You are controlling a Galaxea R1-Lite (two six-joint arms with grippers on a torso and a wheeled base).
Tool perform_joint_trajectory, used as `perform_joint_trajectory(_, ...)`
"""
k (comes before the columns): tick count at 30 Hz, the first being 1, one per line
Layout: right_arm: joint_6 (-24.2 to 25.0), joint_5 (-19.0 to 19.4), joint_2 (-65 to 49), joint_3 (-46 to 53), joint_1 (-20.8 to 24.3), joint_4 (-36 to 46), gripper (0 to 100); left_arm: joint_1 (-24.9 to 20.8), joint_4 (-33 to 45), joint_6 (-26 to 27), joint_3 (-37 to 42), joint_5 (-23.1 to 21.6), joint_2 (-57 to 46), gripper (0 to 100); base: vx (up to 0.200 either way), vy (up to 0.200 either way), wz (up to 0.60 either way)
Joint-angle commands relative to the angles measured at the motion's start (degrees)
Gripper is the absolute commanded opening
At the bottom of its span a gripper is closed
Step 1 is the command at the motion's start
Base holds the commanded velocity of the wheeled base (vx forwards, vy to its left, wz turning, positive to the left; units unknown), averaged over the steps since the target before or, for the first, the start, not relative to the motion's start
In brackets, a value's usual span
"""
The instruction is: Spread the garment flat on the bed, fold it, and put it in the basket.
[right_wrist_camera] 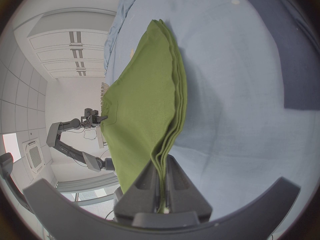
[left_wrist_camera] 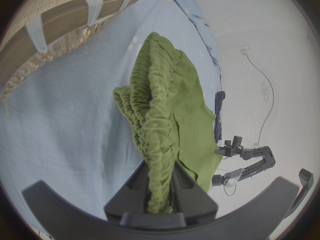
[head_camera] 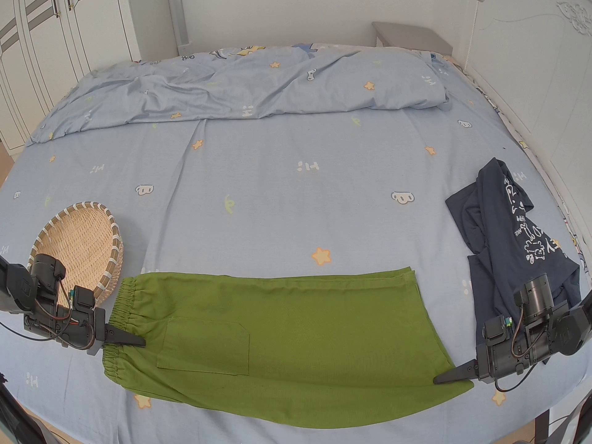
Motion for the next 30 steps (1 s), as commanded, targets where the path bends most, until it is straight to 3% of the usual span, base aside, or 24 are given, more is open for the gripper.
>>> perform_joint_trajectory(1, -0.06, -0.04, 0.80, 0.40, 0.45, -0.14, 0, -0.27, -0.56, 0.00, 0.61, 0.64, 0.64, 0, 0.000, 0.000, 0.00)
perform_joint_trajectory(2, -0.06, -0.04, 0.80, 0.40, 0.45, -0.14, 0, -0.44, -0.56, -0.09, 0.43, 0.73, 0.55, 0, 0.000, 0.000, 0.00)
perform_joint_trajectory(3, -0.06, -0.04, 0.80, 0.40, 0.45, -0.14, 100, -0.44, -0.56, -0.26, 0.34, 0.82, 0.46, 0, 0.000, 0.000, 0.00)
perform_joint_trajectory(10, -0.06, -1.27, -3.07, 1.19, -0.43, -0.49, 100, -2.20, -0.56, -2.64, -0.18, 3.63, -3.23, 0, 0.000, 0.000, 0.00)
perform_joint_trajectory(12, -0.06, -2.76, -5.00, 1.10, -0.69, -0.67, 100, -2.99, -0.47, -3.25, -0.36, 5.21, -4.55, 0, 0.000, 0.000, 0.00)
perform_joint_trajectory(13, 0.21, -6.36, -9.31, -0.13, -1.39, -0.75, 100, -4.40, -0.38, -3.52, -0.80, 9.25, -7.10, 0, 0.000, 0.000, 0.00)
perform_joint_trajectory(14, 0.29, -7.59, -11.41, -0.92, -1.57, -0.67, 100, -4.92, -0.12, -3.69, -0.98, 10.83, -8.59, 0, 0.000, 0.000, 0.00)
perform_joint_trajectory(17, 1.00, -9.79, -16.34, -3.99, -1.66, 0.48, 100, -5.80, 0.15, -3.78, -1.41, 13.74, -12.02, 0, 0.000, 0.000, 0.00)
perform_joint_trajectory(22, 2.76, -11.81, -23.98, -16.65, -0.78, 10.58, 100, -6.95, 6.65, -4.13, -5.72, 20.06, -19.67, 0, 0.000, 0.000, 0.00)
perform_joint_trajectory(24, 2.76, -11.81, -23.98, -16.65, -0.78, 10.58, 100, -6.95, 6.65, -4.13, -5.72, 20.06, -19.67, 0, 0.000, 0.000, 0.00)
perform_joint_trajectory(27, 2.67, -13.31, -27.50, -25.79, 0.72, 20.43, 100, -6.59, 13.51, -3.96, -12.05, 22.70, -21.07, 0, 0.000, 0.000, 0.00)
perform_joint_trajectory(30, 2.58, -13.22, -28.64, -26.49, 0.89, 21.75, 100, -6.51, 15.18, -3.87, -13.54, 22.88, -20.90, 0, 0.000, 0.000, 0.00)
